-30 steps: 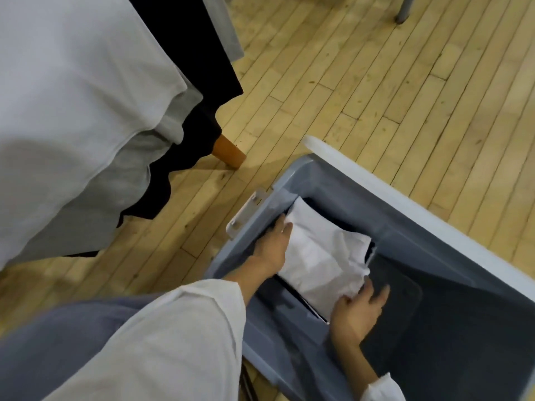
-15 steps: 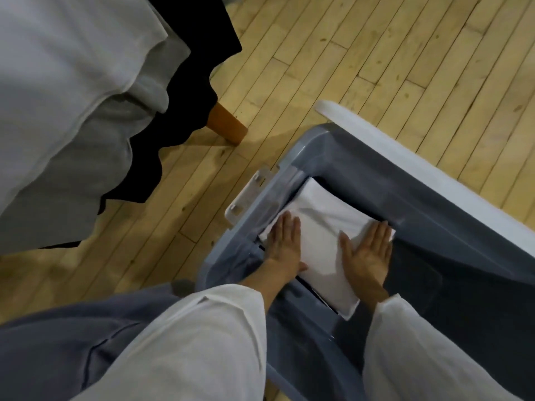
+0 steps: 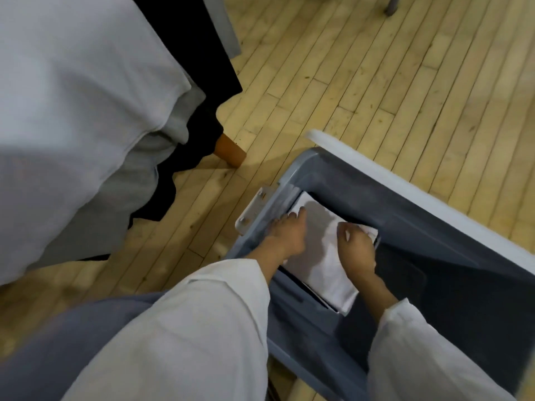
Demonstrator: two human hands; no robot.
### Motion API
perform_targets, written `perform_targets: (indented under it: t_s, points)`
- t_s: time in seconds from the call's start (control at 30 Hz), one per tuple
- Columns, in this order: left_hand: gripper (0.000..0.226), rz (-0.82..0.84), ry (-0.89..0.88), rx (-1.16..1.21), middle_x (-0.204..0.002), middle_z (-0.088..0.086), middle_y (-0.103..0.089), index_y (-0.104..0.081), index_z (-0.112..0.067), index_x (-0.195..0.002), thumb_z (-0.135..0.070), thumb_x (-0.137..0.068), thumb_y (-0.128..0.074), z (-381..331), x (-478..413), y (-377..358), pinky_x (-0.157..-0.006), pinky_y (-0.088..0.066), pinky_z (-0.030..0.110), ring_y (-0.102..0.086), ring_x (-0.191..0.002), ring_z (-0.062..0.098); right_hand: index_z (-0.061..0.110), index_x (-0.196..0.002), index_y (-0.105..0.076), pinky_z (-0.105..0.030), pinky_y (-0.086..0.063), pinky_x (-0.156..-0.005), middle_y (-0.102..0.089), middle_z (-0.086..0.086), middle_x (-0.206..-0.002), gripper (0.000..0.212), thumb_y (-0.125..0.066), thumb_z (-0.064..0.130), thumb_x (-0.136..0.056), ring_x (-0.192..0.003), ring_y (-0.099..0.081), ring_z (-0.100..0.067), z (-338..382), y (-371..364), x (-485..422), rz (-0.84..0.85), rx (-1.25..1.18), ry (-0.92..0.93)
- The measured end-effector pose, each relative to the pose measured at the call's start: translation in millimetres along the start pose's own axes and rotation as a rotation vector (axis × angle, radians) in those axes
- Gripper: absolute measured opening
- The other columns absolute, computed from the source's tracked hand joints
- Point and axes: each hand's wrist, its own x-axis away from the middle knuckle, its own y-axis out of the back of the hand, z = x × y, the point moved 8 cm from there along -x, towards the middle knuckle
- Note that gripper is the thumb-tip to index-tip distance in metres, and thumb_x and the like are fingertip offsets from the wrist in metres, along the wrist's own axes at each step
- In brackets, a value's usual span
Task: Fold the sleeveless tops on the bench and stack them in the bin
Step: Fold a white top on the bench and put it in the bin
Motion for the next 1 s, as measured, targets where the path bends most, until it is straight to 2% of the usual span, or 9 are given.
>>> perform_targets:
  t_s: [0.1,0.2,0.27,0.43,0.5,0.6,0.77,0.9,1.0]
  points:
    - [0.054,-0.029,0.010,0.070,-0.140,0.022,-0.038,-0.033,-0.003,-0.140,-0.013,-0.090,-0.051,-6.6,22.1,38.2,-0.102,-0.035,0.044,-0.036,-0.130,0.040,0.008,-0.073,-0.059,-0.032,-0.035,-0.058,-0.051,-0.007,-0.059,0.029,-0.046,0.019,-0.097,-0.056,-0.045,-0.020,48.4,27.2,19.2,-0.012,-0.203,0.026]
    - [0.047,-0.123,0.011,0.069,-0.145,0.016,-0.030,-0.041,-0.010,-0.134,-0.016,-0.089,-0.053,-10.1,52.4,69.9,-0.113,-0.021,0.045,-0.022,-0.136,0.036,0.002,-0.081,-0.064,-0.036,-0.044,-0.064,-0.063,-0.009,-0.072,0.025,-0.048,0.016,-0.095,-0.069,-0.056,-0.023,100.9,55.0,44.7,-0.028,-0.301,0.102]
    - [0.037,-0.210,0.008,0.053,-0.139,0.014,-0.037,-0.048,-0.012,-0.126,-0.017,-0.089,-0.051,-9.7,79.0,96.5,-0.110,-0.024,0.044,-0.028,-0.132,0.034,0.002,-0.081,-0.065,-0.036,-0.047,-0.067,-0.067,-0.009,-0.077,0.026,-0.048,0.016,-0.094,-0.075,-0.060,-0.024,134.7,71.1,62.5,-0.038,-0.313,0.173]
    - [0.032,-0.460,-0.031,0.022,-0.139,0.011,-0.036,-0.053,-0.017,-0.121,-0.027,-0.092,-0.046,2.1,163.5,164.7,-0.106,-0.022,0.040,-0.024,-0.135,0.032,0.017,-0.056,-0.048,-0.032,-0.032,-0.054,-0.049,0.001,-0.053,0.040,-0.048,0.015,-0.095,-0.053,-0.040,-0.012,221.1,104.9,119.4,-0.010,-0.333,0.354]
    - [0.038,-0.577,-0.037,-0.017,-0.151,0.012,-0.024,-0.050,-0.017,-0.128,-0.031,-0.093,-0.045,22.5,207.0,187.8,-0.114,-0.010,0.044,-0.011,-0.143,0.032,0.021,-0.060,-0.054,-0.029,-0.039,-0.056,-0.056,0.002,-0.058,0.036,-0.048,0.016,-0.095,-0.057,-0.050,-0.012,260.5,111.4,144.3,0.033,-0.290,0.425]
    - [0.040,-0.733,0.003,-0.035,-0.155,0.010,-0.018,-0.050,-0.017,-0.131,-0.031,-0.093,-0.048,71.0,265.4,209.7,-0.118,-0.004,0.046,-0.003,-0.145,0.030,0.004,-0.081,-0.067,-0.038,-0.049,-0.070,-0.068,-0.012,-0.078,0.028,-0.048,0.019,-0.094,-0.078,-0.062,-0.026,313.8,108.2,173.1,0.097,-0.265,0.528]
    - [0.030,-0.954,0.236,0.193,-0.152,0.006,-0.029,-0.056,-0.014,-0.122,-0.026,-0.096,-0.047,201.2,361.5,221.6,-0.113,-0.014,0.033,-0.017,-0.143,0.024,0.008,-0.076,-0.064,-0.039,-0.045,-0.063,-0.064,-0.007,-0.070,0.029,-0.050,0.025,-0.095,-0.068,-0.059,-0.024,413.2,79.0,220.7,0.126,-0.194,0.707]
    - [0.024,-1.021,0.438,0.466,-0.126,0.008,-0.051,-0.058,-0.011,-0.113,-0.022,-0.095,-0.049,302.5,414.0,200.6,-0.092,-0.040,0.032,-0.048,-0.114,0.025,0.006,-0.085,-0.068,-0.032,-0.045,-0.067,-0.066,-0.003,-0.079,0.023,-0.053,0.021,-0.094,-0.073,-0.059,-0.018,480.1,22.5,258.8,0.241,-0.188,0.773]
    - [0.024,-0.996,0.472,0.815,-0.116,0.006,-0.059,-0.057,-0.009,-0.116,-0.016,-0.096,-0.047,355.7,433.4,174.9,-0.079,-0.044,0.027,-0.057,-0.102,0.022,0.012,-0.085,-0.067,-0.021,-0.042,-0.064,-0.066,0.002,-0.080,0.019,-0.055,0.024,-0.094,-0.074,-0.058,-0.013,523.2,-25.1,289.6,0.298,-0.107,0.852]
